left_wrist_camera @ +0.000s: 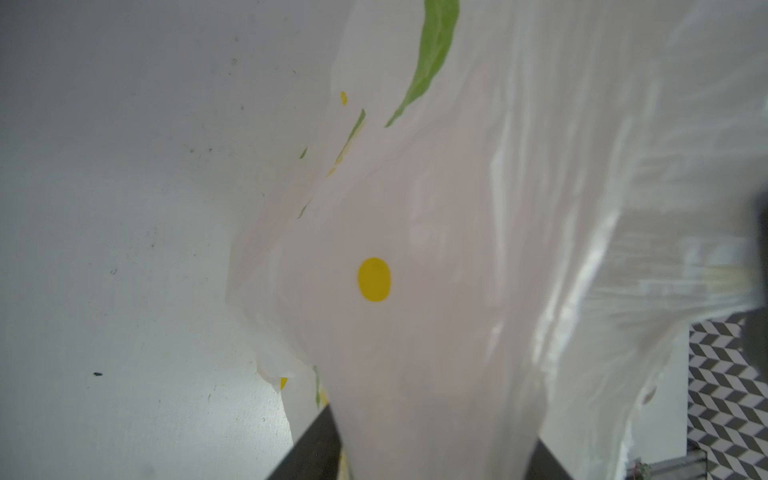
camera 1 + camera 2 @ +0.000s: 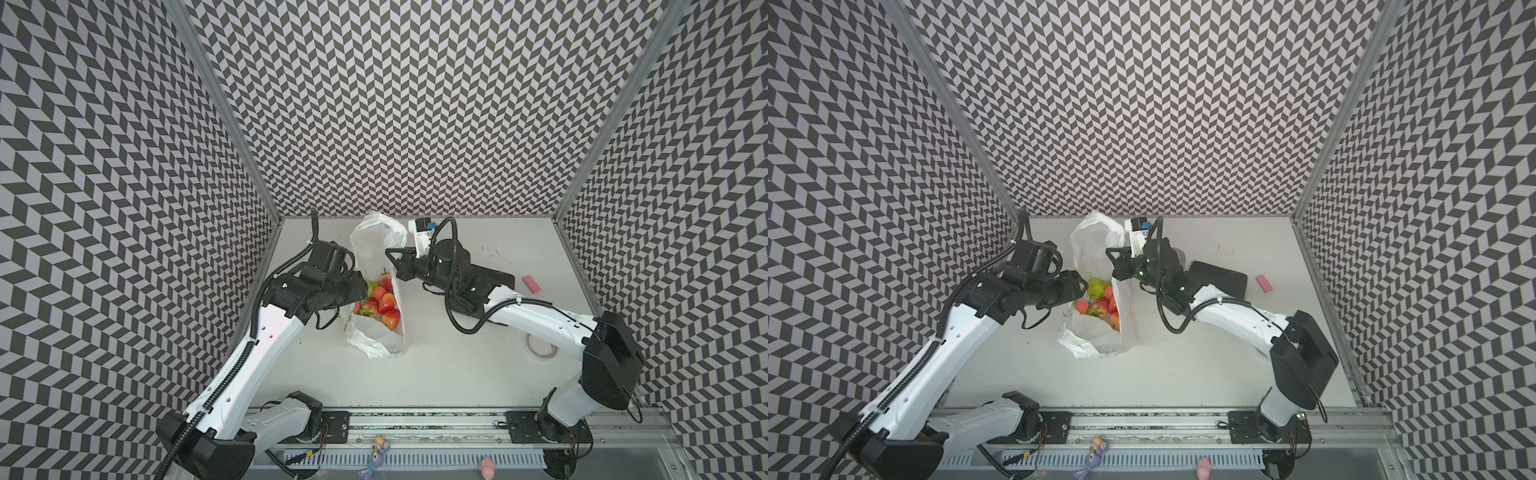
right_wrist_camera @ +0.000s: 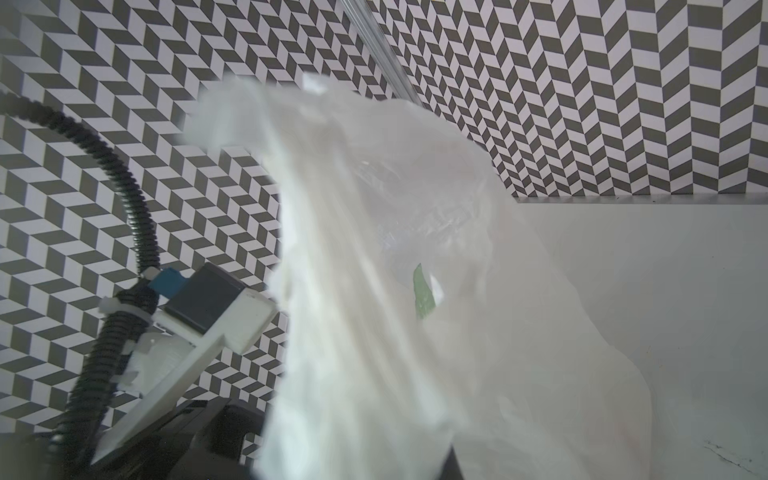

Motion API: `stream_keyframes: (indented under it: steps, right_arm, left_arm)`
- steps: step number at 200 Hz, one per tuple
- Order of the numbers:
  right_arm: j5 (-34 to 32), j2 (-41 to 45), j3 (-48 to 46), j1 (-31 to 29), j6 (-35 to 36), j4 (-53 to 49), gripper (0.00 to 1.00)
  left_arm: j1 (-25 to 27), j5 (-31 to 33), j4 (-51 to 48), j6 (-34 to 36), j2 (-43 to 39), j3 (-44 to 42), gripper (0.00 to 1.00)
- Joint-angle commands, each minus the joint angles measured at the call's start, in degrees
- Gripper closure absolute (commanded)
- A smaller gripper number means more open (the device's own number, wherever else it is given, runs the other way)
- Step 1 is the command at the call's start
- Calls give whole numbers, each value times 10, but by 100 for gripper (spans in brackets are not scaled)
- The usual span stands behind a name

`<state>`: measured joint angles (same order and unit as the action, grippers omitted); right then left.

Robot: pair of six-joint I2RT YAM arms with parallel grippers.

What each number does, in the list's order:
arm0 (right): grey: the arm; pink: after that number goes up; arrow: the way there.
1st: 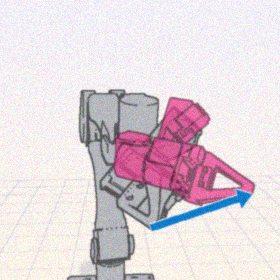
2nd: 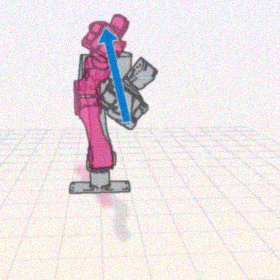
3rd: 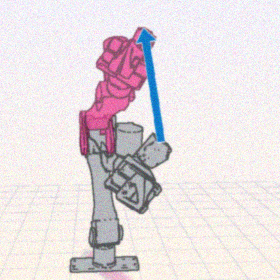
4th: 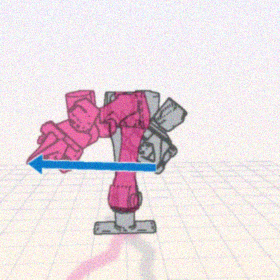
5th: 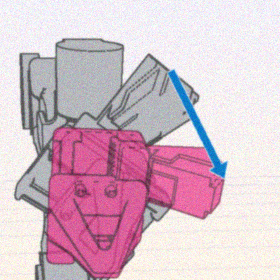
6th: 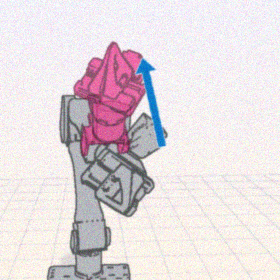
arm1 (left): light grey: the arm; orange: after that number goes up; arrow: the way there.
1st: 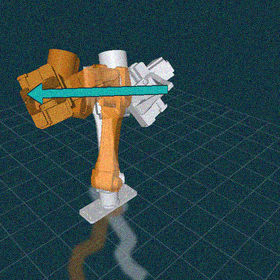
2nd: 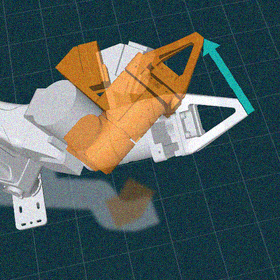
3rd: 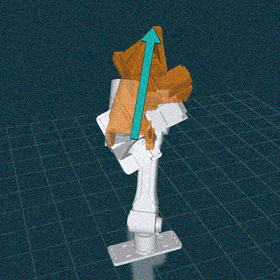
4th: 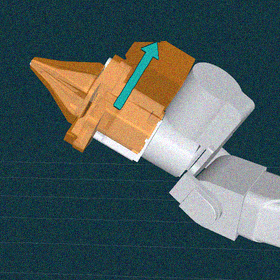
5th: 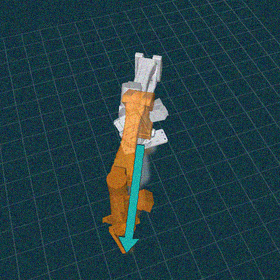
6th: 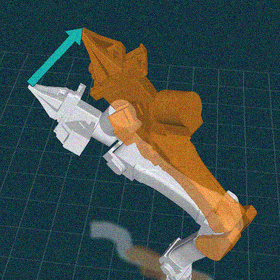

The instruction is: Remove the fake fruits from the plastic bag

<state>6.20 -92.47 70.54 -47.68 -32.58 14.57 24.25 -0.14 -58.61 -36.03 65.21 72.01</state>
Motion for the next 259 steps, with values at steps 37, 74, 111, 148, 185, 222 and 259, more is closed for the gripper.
stream_keyframes:
  steps: [37,74,111,148,185,222,259]
  right_arm:
    - [-17,-14,72,6,-19,26,100]
    - [-40,2,56,6,-28,36,100]
    - [-60,13,18,23,-20,29,100]
    - [-81,50,-81,56,5,20,100]
    - [-46,106,-140,103,42,-52,50]
    - [15,226,-159,130,158,-193,34]
    - [146,378,-217,118,280,-269,33]
  left_arm:
    - [-17,158,5,84,47,155,100]
    - [-17,167,10,158,94,269,100]
    - [-9,75,49,168,108,225,100]
    - [40,4,125,168,77,90,100]
    - [78,-13,159,170,46,-13,100]
    - [82,-11,172,167,16,-35,100]
    - [82,-20,192,166,2,-45,100]
